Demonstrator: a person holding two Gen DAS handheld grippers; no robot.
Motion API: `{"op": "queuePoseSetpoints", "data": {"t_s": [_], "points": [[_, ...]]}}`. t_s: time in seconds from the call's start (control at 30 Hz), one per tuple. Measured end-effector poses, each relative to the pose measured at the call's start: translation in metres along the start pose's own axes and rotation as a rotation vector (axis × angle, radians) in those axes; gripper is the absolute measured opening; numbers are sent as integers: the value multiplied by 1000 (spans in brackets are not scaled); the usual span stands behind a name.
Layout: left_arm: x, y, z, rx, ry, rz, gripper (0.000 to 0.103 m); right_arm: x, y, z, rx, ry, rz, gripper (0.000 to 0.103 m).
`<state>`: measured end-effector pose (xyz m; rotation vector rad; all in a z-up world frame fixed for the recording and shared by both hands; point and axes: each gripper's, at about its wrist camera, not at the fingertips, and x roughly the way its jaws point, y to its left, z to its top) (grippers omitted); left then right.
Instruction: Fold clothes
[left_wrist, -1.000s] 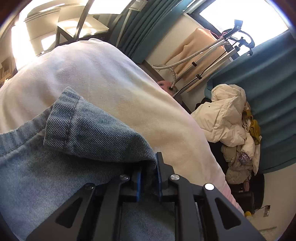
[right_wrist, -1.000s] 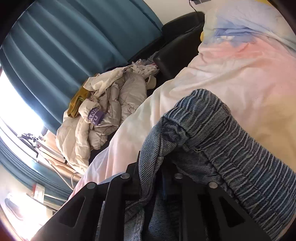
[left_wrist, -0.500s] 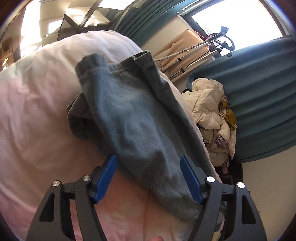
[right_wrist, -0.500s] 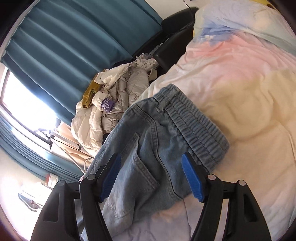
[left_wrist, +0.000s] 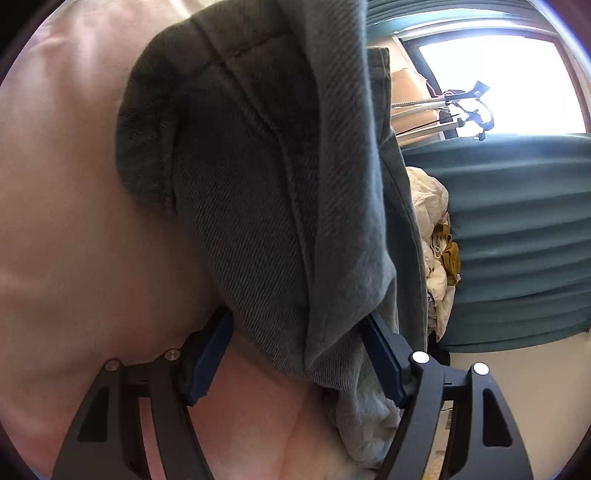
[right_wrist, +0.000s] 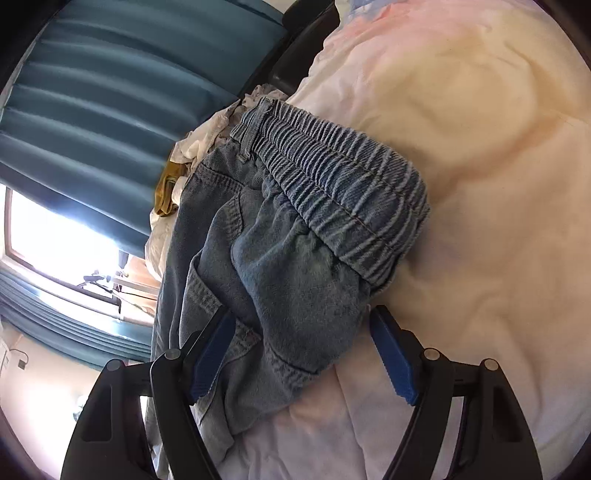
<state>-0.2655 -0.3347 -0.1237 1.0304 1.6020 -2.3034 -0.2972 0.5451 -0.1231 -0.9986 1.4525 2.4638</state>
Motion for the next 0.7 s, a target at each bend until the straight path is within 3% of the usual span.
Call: {"op": "queuePoseSetpoints", "data": {"t_s": [0.07, 0.1, 0.13, 0.17, 0.23, 0.3, 0.37, 0.7], "points": [[3, -8, 2, 48, -45, 17, 72, 6, 4, 1, -38, -55, -8, 75], [3, -12, 3, 61, -74, 30, 65, 9, 7, 1, -57, -70, -28, 73], [2, -15, 4, 61, -96, 45, 55, 9, 8, 0, -65, -91, -47, 62], [2, -17, 4, 53, -114, 60, 49, 10, 9, -1, -73, -112, -66, 42], [-2, -22, 2, 49, -148, 81, 23, 8, 11, -2, -76, -138, -81, 35], [-8, -29, -1, 70, -169, 95, 12, 4, 14, -4, -73, -145, -87, 25], [-20, -35, -6, 82, -183, 84, 10, -7, 19, -6, -81, -155, -92, 17], [-98, -36, -17, 91, -190, 68, 9, -92, 53, -4, -132, -172, -58, 15]]}}
